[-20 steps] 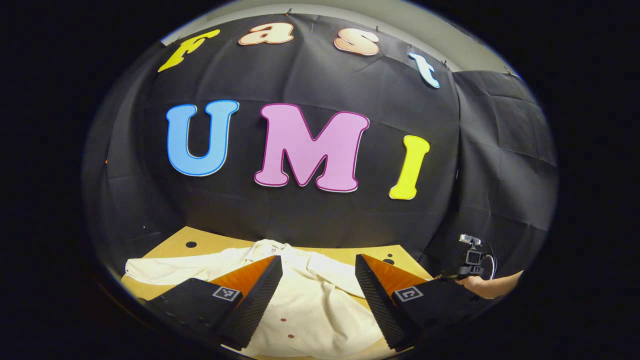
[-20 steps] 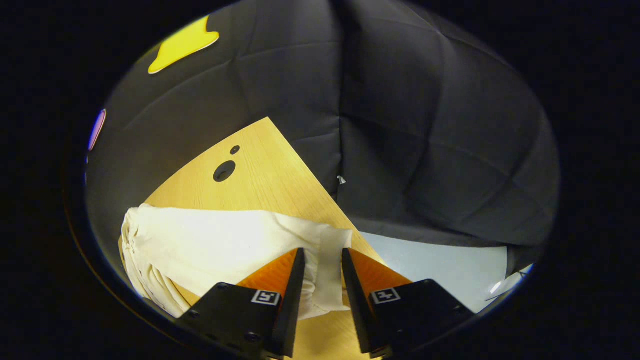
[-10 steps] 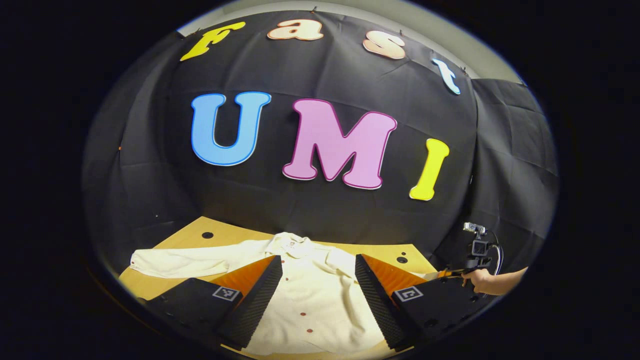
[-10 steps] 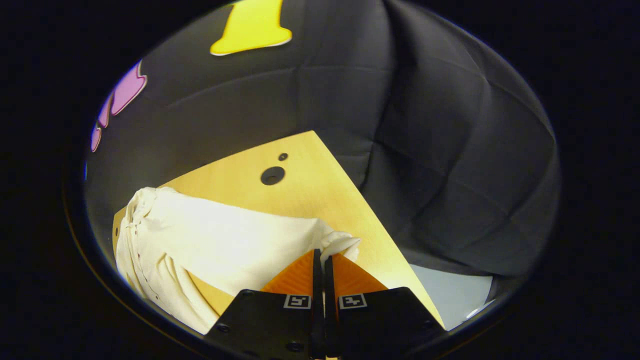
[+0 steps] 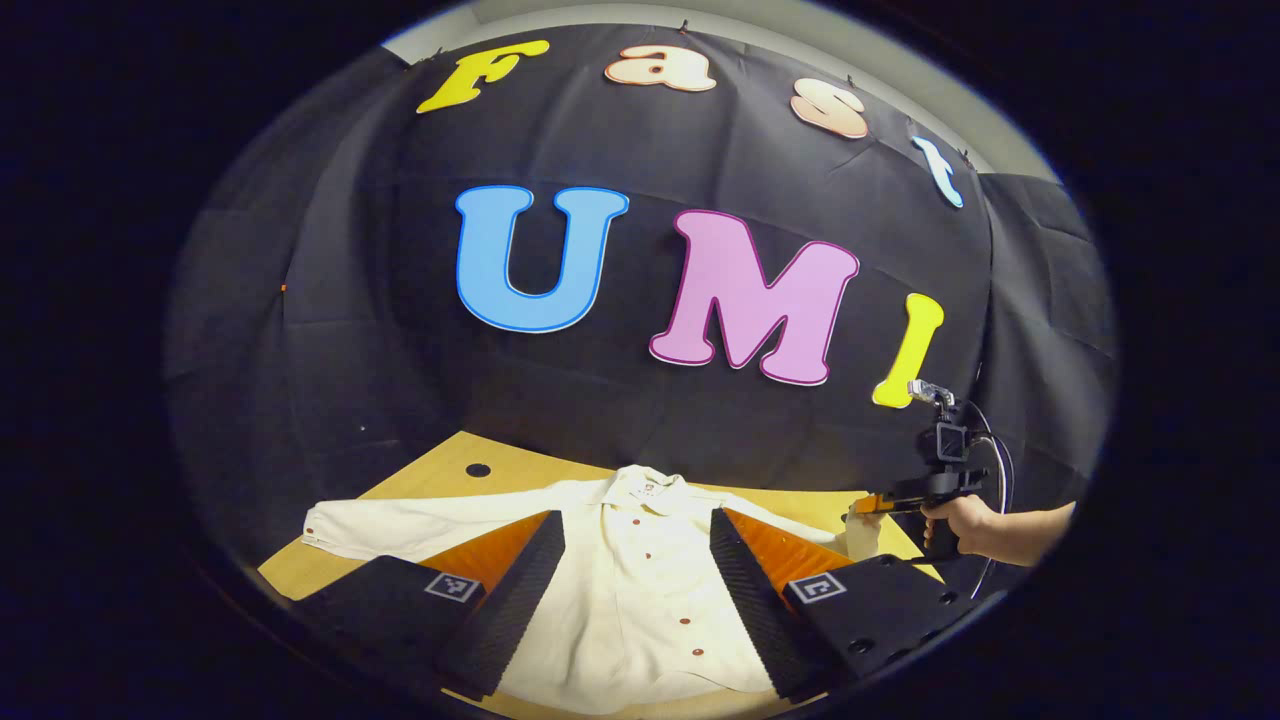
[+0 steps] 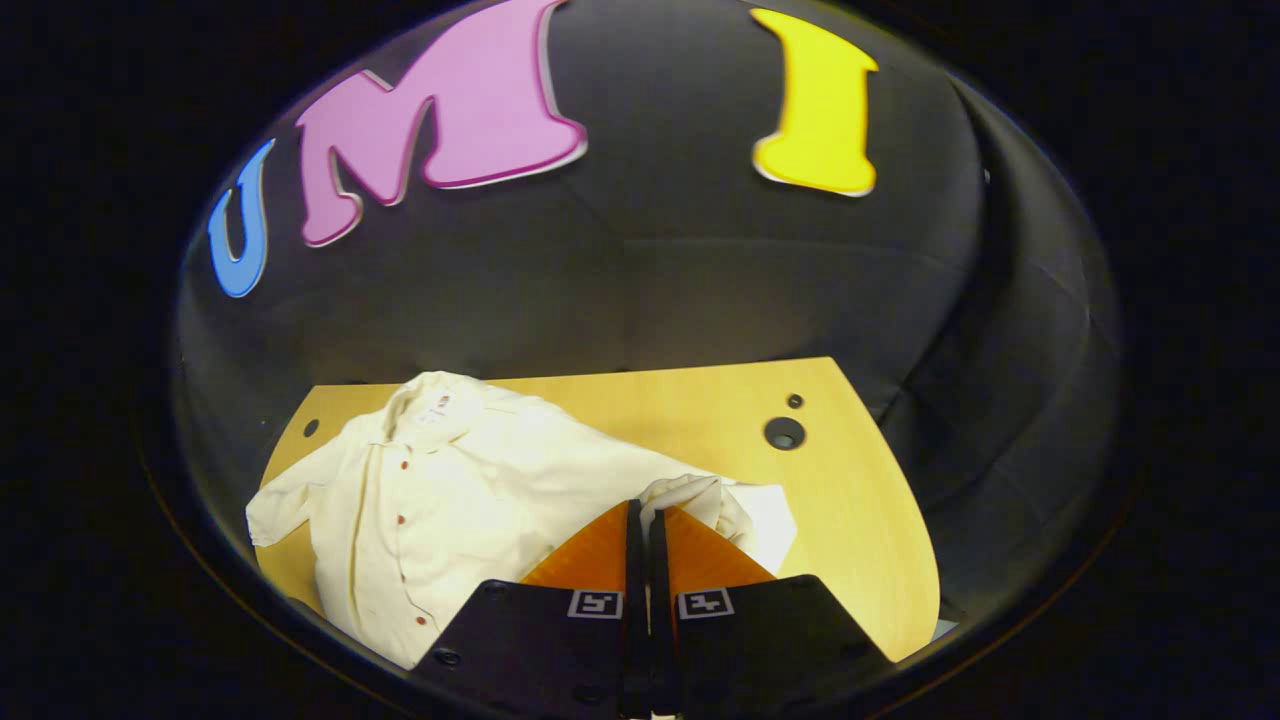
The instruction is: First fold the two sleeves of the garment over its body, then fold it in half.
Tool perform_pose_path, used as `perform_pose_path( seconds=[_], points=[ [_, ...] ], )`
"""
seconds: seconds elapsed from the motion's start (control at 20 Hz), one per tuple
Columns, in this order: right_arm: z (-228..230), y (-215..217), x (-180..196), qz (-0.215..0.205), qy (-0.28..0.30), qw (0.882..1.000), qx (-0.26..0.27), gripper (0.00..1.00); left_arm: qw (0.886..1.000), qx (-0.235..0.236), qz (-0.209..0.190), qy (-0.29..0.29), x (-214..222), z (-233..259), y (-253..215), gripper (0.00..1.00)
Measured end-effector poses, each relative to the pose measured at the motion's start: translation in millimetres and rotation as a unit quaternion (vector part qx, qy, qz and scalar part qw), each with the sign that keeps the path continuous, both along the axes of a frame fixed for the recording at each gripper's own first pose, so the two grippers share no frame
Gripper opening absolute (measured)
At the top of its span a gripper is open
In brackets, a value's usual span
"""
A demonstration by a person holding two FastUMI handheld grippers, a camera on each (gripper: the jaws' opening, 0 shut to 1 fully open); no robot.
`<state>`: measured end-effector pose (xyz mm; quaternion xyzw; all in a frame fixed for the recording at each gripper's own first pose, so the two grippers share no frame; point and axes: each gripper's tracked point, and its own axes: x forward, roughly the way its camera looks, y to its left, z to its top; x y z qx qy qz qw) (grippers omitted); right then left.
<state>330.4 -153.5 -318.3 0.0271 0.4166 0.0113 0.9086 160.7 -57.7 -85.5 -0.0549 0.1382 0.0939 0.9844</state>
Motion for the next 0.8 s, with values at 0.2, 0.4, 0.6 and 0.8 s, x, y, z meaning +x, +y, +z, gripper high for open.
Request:
perform_pose_path(
  seconds=[0.2, 0.4, 0.6, 0.8],
  points=[
    [21, 101, 14, 0.059, -0.017, 0.998, 0.023, 0.05, 1.000, -0.004, 0.019, -0.003, -11, -1, 46, 0.96],
    [30, 206, 7, 0.129, -0.016, 0.991, 0.027, 0.05, 0.999, -0.006, 0.037, 0.005, -23, -12, 94, 0.96],
    [1, 296, 1, 0.191, -0.010, 0.981, 0.031, 0.05, 0.998, -0.005, 0.063, 0.017, -39, -26, 147, 0.96],
    [-24, 367, -17, 0.263, -0.015, 0.964, -0.016, 0.05, 0.995, -0.006, 0.095, 0.027, -58, -47, 195, 0.96]
  ],
)
